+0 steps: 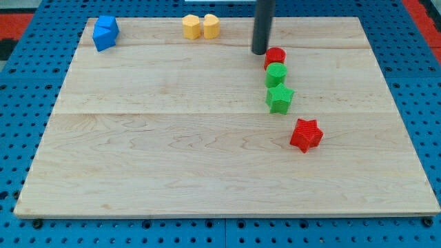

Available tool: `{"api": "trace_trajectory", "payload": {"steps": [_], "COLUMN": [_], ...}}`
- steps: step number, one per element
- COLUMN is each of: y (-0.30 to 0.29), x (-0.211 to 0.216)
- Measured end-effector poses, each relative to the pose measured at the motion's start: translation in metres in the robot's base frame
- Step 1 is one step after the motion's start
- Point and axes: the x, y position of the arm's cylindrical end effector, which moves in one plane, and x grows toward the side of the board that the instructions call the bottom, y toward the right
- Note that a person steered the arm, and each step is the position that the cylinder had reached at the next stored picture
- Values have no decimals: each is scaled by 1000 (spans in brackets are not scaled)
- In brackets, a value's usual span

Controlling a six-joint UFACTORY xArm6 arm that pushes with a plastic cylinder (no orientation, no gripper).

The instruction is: Separate the blue triangle from blue cube

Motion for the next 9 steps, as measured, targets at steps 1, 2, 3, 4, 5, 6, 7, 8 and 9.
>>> {"api": "trace_trajectory", "payload": {"steps": [1,2,3,4,5,6,7,8,9], "y": [-104,-245,-341,-345,-345,-313,-329,-332,-268], "x": [20,27,23,0,-41,-46,-42,-31,-31]}}
